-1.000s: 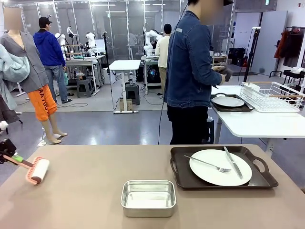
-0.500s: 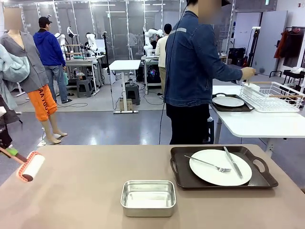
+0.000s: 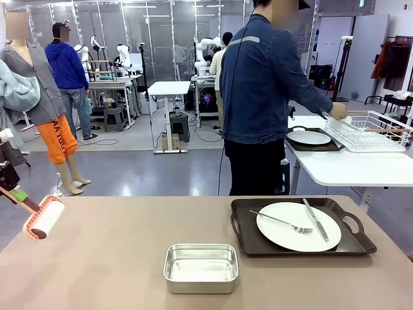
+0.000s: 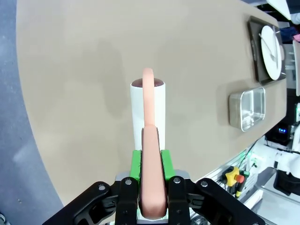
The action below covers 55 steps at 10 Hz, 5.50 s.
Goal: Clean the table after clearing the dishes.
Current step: When the left (or right) Handle tray is removed, use the left hand (or right hand) to clean the left (or right) side of the table with the Lint Roller, then place the Lint Roller back on top of the Airtight Container.
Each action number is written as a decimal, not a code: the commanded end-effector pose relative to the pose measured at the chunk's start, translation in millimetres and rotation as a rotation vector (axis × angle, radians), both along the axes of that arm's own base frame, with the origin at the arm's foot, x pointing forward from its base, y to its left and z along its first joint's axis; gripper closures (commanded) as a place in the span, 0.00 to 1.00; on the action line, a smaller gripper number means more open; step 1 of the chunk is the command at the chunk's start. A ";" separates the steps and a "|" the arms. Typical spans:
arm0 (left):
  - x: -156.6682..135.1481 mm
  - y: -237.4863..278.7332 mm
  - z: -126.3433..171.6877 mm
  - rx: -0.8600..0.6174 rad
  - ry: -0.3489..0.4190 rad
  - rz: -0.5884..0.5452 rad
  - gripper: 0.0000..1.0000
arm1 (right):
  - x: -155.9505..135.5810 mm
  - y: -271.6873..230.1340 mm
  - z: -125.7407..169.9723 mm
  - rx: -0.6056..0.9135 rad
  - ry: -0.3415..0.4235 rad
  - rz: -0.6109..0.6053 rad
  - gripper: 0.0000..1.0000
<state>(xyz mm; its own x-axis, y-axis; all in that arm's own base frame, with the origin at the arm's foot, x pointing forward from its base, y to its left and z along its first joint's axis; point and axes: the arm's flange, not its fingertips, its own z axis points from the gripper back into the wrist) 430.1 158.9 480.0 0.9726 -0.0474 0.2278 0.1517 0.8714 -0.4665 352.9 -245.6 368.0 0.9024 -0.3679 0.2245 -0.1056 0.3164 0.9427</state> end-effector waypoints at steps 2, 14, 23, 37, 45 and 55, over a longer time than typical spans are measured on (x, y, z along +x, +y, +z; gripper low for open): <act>6.3 7.3 -2.0 -0.008 -0.015 -0.003 0.79 | -1.2 0.8 3.7 0.010 -0.002 0.000 0.00; -9.4 -230.6 71.0 0.417 -0.114 -0.710 0.79 | -1.2 0.8 3.7 0.010 -0.002 0.000 0.00; -25.3 -489.6 90.2 0.691 -0.247 -1.402 0.79 | -1.2 0.8 3.7 0.010 -0.002 0.000 0.00; 24.8 -544.7 0.7 0.425 -0.193 -1.500 0.79 | -1.2 0.8 3.7 0.010 -0.002 0.000 0.00; 101.8 -531.7 -40.5 0.301 -0.044 -1.534 0.79 | -1.2 0.8 3.7 0.010 -0.002 0.000 0.00; 93.3 -533.3 -60.4 0.251 -0.032 -1.579 0.45 | -1.2 0.8 3.7 0.010 -0.002 0.000 0.00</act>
